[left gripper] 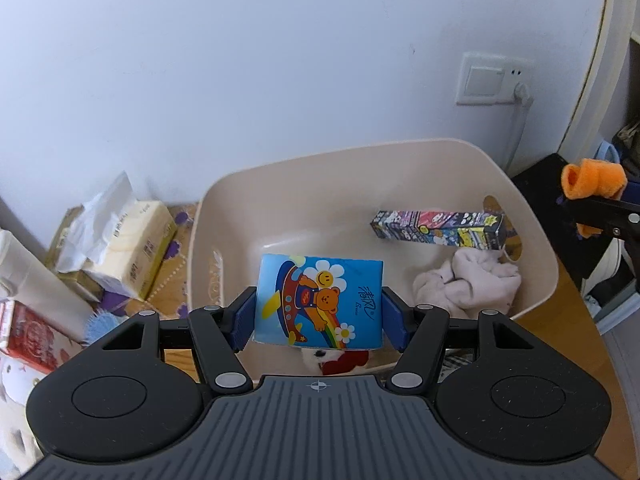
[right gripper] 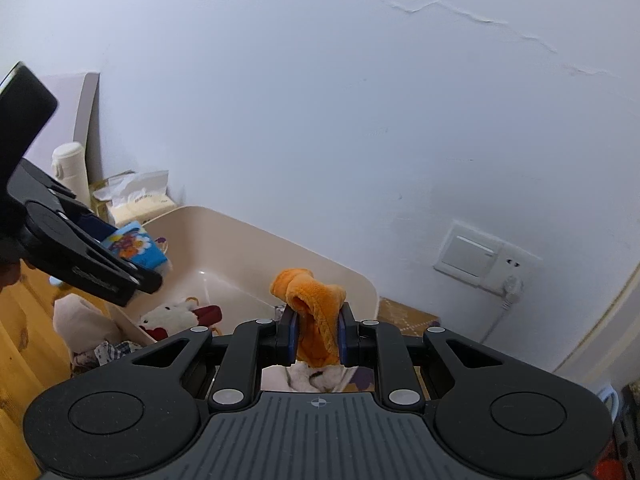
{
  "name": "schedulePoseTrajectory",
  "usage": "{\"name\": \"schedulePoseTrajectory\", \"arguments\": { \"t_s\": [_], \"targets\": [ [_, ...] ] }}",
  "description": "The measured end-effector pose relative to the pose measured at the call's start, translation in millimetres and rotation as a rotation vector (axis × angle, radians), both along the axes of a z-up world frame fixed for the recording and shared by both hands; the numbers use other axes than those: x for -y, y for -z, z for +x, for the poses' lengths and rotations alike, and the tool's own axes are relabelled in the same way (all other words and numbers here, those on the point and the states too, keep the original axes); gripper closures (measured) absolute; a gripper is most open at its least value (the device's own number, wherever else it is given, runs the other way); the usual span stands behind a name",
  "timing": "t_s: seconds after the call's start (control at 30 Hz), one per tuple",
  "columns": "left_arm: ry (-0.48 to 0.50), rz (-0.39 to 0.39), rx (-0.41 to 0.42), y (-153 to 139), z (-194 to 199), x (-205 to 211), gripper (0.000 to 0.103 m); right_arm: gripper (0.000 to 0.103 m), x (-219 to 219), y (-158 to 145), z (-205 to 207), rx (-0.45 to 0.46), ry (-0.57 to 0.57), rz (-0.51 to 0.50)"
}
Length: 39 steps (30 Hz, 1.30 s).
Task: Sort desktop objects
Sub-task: 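Carry both items to the bin and open both tools to drop them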
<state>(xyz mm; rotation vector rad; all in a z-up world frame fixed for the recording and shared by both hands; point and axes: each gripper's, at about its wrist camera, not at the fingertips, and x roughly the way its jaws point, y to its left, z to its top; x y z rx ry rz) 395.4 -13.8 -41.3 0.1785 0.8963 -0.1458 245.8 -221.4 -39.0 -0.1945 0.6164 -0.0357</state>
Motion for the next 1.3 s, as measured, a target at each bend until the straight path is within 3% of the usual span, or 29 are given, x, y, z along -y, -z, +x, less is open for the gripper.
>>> {"name": "schedulePoseTrajectory", "arguments": {
  "t_s": [0.33,0.73,0.8,0.93,1.1,1.3],
  "targets": [
    [-0.032,0.013,-0.092,33.3,22.6,7.9,0.039,0.085,-2.0,26.4,32.9,-0.107,-0.060,-0.035],
    [-0.036,0.027,-0.165,56.5,30.1,12.1,0.038,0.078,2.9,59.6,52.1,-0.222,-0.080,0.033],
    [-0.038,0.024,-0.171,56.3,30.1,11.3,0.037,0.067,1.5,62.5,51.9,-0.229,-0.084,0.029],
    [-0.049,0.020,-0.171,53.0,29.4,9.8,0.030,0.062,-0.7,64.5,51.3,-0.235,-0.093,0.028],
    [-0.050,0.018,-0.118,43.0,23.0,6.8,0.021,0.030,-2.5,58.7,47.5,-0.214,-0.087,0.038],
    [-0.044,0.025,-0.075,32.0,15.3,2.3,0.019,0.014,-8.1,51.9,41.2,-0.198,-0.065,0.037]
  ]
}}
